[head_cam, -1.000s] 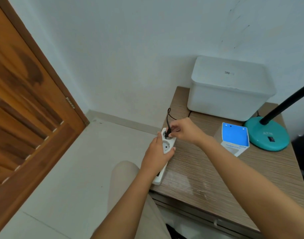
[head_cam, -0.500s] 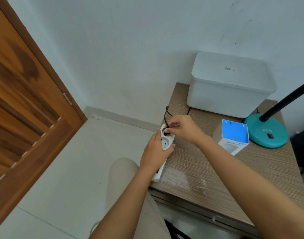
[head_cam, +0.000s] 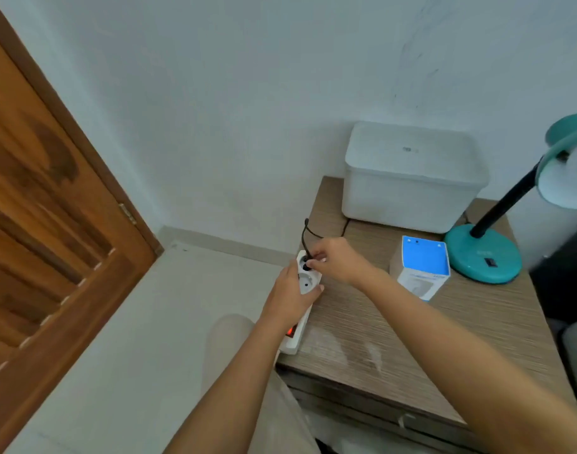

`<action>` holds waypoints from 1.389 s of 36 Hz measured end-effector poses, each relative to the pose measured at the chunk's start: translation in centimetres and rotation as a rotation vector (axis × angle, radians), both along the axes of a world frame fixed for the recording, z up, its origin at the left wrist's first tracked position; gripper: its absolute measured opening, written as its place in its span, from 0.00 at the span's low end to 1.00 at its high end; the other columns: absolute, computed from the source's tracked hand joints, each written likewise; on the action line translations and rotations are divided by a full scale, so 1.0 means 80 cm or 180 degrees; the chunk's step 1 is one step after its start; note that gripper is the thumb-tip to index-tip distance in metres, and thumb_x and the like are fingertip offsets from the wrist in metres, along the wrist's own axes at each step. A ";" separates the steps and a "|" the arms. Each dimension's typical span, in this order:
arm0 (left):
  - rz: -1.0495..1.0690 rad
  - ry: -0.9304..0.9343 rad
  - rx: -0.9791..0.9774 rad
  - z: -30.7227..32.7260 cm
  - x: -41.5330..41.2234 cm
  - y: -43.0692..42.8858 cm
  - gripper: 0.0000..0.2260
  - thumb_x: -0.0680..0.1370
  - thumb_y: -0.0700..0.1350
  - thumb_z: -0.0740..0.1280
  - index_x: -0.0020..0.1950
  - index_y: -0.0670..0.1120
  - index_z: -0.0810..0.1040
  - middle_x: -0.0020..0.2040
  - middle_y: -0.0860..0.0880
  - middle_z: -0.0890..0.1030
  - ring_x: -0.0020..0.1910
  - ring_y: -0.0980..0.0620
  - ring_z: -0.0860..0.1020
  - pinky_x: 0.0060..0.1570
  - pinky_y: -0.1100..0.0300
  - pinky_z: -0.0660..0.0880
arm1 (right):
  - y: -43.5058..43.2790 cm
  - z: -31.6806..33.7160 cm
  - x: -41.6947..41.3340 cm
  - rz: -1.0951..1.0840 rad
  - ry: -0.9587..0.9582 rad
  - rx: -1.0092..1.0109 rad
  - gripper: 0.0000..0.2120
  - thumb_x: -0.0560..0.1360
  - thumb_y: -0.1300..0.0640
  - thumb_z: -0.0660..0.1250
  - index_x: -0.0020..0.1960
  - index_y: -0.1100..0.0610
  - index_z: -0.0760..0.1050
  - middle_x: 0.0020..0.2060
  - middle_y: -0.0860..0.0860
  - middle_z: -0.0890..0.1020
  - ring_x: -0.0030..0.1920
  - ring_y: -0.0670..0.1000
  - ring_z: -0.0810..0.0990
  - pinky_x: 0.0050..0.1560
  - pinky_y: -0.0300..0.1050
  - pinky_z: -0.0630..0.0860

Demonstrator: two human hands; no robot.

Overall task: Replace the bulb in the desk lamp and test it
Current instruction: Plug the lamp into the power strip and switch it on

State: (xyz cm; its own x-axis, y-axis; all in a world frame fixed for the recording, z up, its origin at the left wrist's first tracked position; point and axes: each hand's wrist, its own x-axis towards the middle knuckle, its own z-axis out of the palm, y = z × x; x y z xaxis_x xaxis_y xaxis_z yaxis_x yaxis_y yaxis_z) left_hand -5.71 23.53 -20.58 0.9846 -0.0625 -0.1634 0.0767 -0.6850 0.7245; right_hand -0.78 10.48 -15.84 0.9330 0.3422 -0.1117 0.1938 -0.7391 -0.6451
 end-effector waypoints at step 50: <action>-0.0845 -0.0874 0.0826 -0.056 0.051 -0.381 0.40 0.73 0.66 0.38 0.77 0.40 0.44 0.78 0.44 0.41 0.77 0.49 0.44 0.72 0.58 0.41 | -0.370 -0.082 -0.030 -0.2328 -0.0042 0.0293 0.33 0.80 0.50 0.55 0.76 0.61 0.42 0.77 0.55 0.43 0.77 0.51 0.42 0.73 0.39 0.40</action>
